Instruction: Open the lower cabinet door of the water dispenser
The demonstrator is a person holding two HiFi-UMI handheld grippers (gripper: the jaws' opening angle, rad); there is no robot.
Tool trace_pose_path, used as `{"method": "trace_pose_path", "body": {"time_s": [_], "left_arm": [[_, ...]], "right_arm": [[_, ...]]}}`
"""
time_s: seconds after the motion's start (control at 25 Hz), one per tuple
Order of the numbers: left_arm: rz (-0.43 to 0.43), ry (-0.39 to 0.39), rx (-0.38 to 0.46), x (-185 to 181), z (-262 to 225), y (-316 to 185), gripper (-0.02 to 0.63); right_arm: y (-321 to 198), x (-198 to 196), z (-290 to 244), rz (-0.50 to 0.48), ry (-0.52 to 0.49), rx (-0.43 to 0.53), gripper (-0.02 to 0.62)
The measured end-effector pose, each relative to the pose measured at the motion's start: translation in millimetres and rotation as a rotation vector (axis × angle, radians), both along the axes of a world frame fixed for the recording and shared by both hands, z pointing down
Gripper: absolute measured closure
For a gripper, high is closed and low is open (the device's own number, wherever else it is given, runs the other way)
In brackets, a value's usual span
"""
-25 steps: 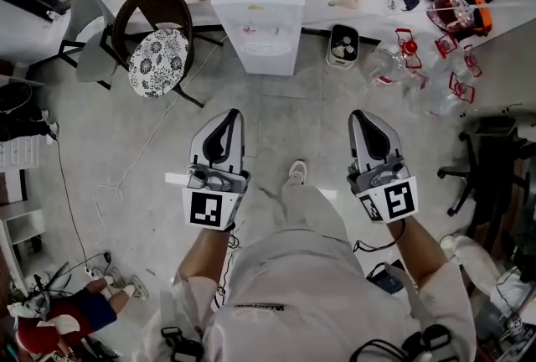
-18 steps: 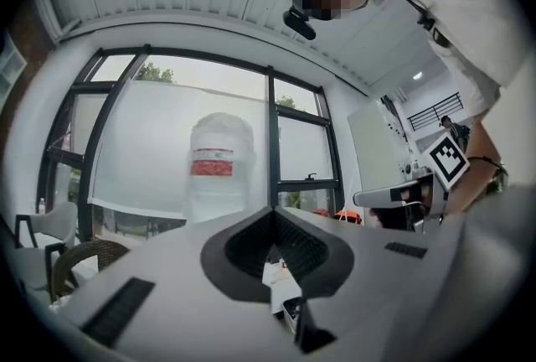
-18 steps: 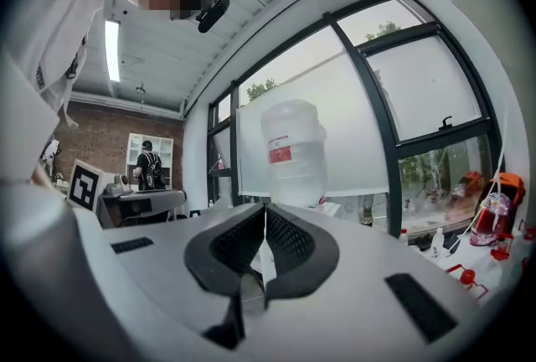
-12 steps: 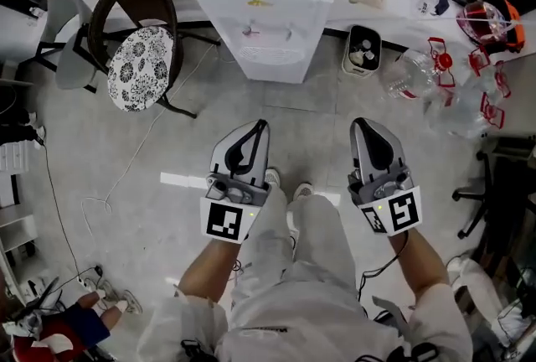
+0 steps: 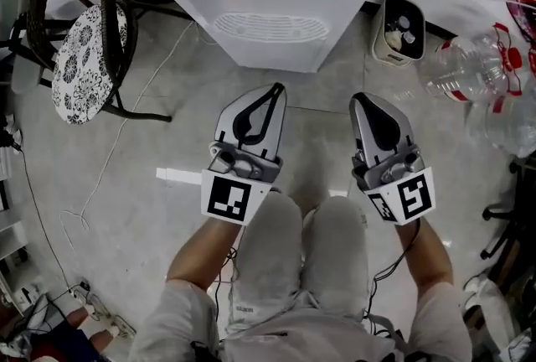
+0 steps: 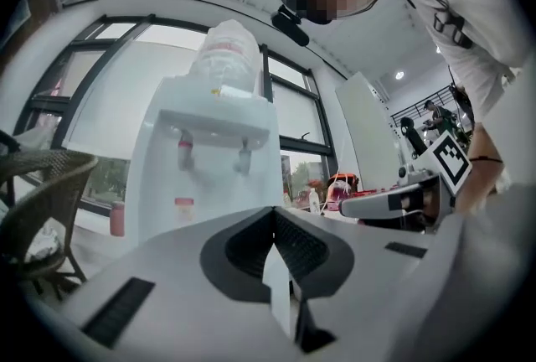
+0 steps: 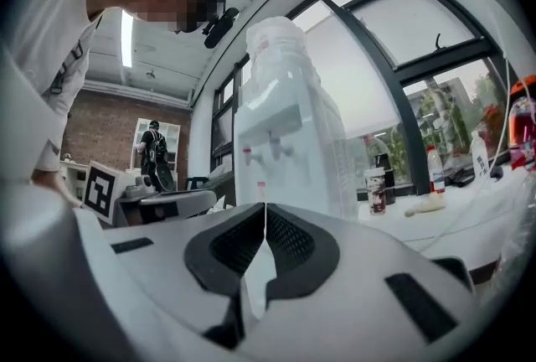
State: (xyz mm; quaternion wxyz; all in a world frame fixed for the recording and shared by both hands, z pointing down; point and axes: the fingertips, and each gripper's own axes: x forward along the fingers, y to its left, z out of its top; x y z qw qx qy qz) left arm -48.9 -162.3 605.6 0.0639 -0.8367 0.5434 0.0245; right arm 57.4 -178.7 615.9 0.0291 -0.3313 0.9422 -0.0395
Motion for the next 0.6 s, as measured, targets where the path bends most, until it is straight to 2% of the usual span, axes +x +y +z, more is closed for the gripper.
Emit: {"method": "trace_pose_path", "body": {"time_s": [0.28, 0.44, 0.6], "left_arm": [[0.026, 0.036, 0.001, 3.2, 98.6, -40.3, 0.603], [0.051, 0.065, 0.001, 20.6, 134.4, -60.0, 0.604], [0.064, 0.042, 0.004, 36.7, 166.4, -77.2, 0.604]], "right_arm": [[-47.1, -23.7, 114.7, -0.008, 0.016, -0.022, 0.578], [-67.3, -28.4, 149.2, -0.008, 0.010, -0.002, 0.578], [-82.2, -27.5, 171.5, 0.027, -0.003, 0.022, 0.577]]}}
